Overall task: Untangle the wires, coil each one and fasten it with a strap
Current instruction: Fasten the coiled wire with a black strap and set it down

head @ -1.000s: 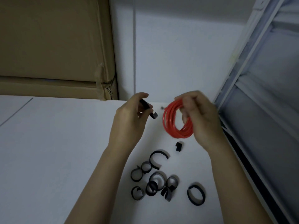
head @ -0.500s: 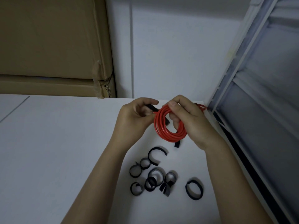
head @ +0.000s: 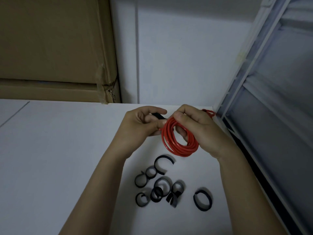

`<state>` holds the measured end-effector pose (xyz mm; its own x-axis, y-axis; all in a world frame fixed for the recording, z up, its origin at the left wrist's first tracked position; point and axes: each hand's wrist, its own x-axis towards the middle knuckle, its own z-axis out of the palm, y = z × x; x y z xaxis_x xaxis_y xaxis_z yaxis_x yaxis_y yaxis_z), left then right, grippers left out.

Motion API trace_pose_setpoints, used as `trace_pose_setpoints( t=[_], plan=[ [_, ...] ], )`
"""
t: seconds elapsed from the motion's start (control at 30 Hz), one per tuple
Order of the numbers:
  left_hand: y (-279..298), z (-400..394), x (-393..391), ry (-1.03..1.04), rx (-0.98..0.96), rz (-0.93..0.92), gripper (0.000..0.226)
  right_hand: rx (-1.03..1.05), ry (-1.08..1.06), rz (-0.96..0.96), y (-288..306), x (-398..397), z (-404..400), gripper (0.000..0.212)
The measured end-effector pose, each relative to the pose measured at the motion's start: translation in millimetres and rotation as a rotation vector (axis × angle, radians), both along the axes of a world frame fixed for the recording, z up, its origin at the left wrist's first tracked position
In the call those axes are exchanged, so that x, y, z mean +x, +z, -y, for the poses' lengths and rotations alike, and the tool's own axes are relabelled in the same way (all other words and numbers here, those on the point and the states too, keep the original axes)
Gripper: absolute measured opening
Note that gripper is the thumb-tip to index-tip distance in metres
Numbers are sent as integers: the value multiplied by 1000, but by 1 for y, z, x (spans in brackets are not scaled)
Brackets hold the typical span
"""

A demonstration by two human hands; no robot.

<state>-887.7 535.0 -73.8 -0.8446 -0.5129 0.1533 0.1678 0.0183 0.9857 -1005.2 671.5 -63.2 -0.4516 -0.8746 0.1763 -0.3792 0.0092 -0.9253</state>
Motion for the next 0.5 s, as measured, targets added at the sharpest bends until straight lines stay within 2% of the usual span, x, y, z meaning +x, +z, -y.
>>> trace_pose_setpoints(
  t=[0.2, 0.37, 0.43, 0.5],
  plan=[
    [6, 0, 3, -49, 106, 44, 18, 48, -58, -207, 4, 5, -1, 22],
    [12, -1, 7, -198, 146, 68, 40, 76, -124, -332, 5, 7, -1, 21],
    [9, -2, 4, -175, 191, 81, 46, 81, -139, -354, 3, 6, -1, 22],
    [7, -4, 1, -132, 204, 81, 38, 46, -147, -354, -1, 5, 2, 25]
  ],
)
